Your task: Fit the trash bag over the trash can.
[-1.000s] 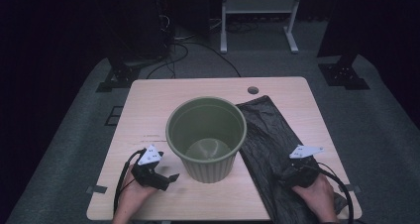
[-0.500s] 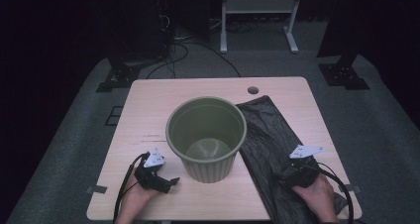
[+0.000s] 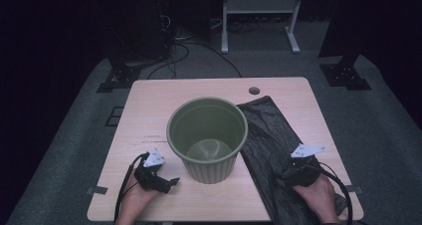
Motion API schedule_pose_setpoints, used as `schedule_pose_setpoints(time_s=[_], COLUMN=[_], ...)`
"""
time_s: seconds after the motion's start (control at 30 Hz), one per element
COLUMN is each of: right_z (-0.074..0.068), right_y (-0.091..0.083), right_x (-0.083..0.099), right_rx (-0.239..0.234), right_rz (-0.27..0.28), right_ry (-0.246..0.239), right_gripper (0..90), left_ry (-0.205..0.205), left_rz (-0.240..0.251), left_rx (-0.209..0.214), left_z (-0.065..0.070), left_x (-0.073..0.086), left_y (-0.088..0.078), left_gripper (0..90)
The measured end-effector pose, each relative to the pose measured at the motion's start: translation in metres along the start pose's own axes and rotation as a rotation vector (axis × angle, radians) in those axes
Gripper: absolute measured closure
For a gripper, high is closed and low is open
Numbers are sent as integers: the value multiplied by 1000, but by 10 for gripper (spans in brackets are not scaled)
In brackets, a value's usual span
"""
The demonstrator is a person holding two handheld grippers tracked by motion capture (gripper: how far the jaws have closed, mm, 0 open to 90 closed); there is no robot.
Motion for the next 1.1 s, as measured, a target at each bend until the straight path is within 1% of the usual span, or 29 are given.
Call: schedule_pose_setpoints(time_s=[0.17,0.27,0.33,0.4,0.43,0.5,0.6,0.63,0.67,0.7,0.77,0.9,0.97,1.0,1.03,1.07,1.1], right_z=[6,10,14,20,23,29,38,42,45,48,52,64,70,72,73,72,70], right_y=[-3,-3,-3,-3,-2,-1,0,2,4,6,9,15,18,20,22,22,23], right_x=[-12,-19,-24,-27,-29,-32,-36,-36,-38,-39,-42,-41,-38,-37,-35,-35,-35], right_rx=[17,43,51,66,71,77,76,82,88,99,105,131,125,122,123,122,111], right_rz=[13,9,10,19,5,-6,14,7,-15,-20,-18,-16,-29,-42,-54,-53,-53], right_ry=[28,30,34,41,51,63,78,86,93,92,94,121,151,157,159,150,150], right_gripper=[0,0,0,0,0,0,0,0,0,0,0,0,0,0,0,0,0], left_ry=[0,0,0,0,0,0,-1,-1,-1,-1,-1,-1,-1,-1,-1,-1,-1], left_rz=[0,0,0,0,0,0,0,0,0,0,0,0,0,0,0,0,0], left_rx=[-1,0,-1,0,0,-1,-1,-1,-1,-1,-1,-1,-1,-1,-1,-1,-1], left_z=[0,0,0,0,0,0,0,0,0,0,0,0,0,0,0,0,0], left_x=[0,0,0,0,0,0,0,0,0,0,0,0,0,0,0,0,0], left_y=[0,0,0,0,0,0,0,0,0,0,0,0,0,0,0,0,0], left_gripper=[0,0,0,0,0,0,0,0,0,0,0,0,0,0,0,0,0])
Point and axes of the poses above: each handheld gripper's, and its own axes: y roughly forward along the jaws, x roughly out of its underside, z roughly to its right, the point moved 2 cm from there along y, roughly forward along the jaws, and after that the axes turned 14 degrees about y, right-handed, at the moved point
